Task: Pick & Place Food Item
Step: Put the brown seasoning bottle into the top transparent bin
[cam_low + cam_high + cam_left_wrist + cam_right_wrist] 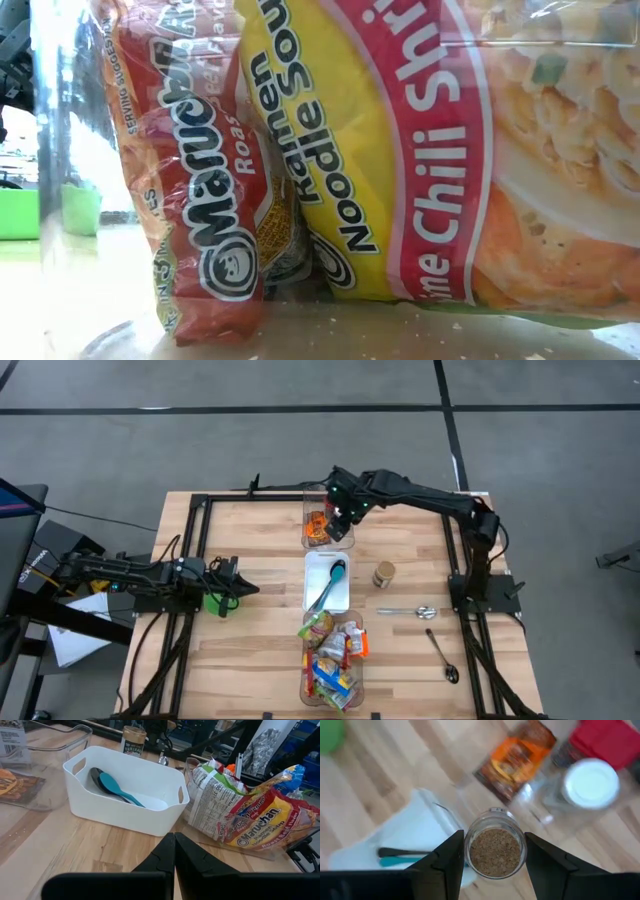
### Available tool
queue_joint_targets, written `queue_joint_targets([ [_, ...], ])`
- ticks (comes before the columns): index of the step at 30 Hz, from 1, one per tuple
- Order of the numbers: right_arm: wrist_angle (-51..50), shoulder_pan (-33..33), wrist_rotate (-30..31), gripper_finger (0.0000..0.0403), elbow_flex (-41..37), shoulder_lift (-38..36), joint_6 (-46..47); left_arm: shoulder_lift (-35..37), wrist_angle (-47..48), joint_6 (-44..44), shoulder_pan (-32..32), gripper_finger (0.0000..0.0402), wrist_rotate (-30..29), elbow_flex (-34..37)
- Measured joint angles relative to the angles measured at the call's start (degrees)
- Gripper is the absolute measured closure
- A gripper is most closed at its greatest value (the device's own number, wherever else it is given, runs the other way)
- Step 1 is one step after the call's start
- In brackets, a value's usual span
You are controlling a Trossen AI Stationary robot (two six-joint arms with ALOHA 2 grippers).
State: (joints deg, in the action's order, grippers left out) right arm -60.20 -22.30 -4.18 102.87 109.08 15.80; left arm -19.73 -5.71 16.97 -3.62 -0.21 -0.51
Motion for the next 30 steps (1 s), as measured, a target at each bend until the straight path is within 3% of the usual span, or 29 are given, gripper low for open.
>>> queue_joint_targets([
  [18, 8.96, -1.07, 2.83, 0.0232, -8.57, 0.35, 1.17, 0.0, -0.38, 0.0, -0.02, 0.0402, 0.0, 0.0],
  [30, 9.45, -1.03, 2.71, 0.0232, -8.59, 4.93, -0.01, 0.0, -0.36, 0.0, 0.0, 0.0402, 0.0, 0.0],
])
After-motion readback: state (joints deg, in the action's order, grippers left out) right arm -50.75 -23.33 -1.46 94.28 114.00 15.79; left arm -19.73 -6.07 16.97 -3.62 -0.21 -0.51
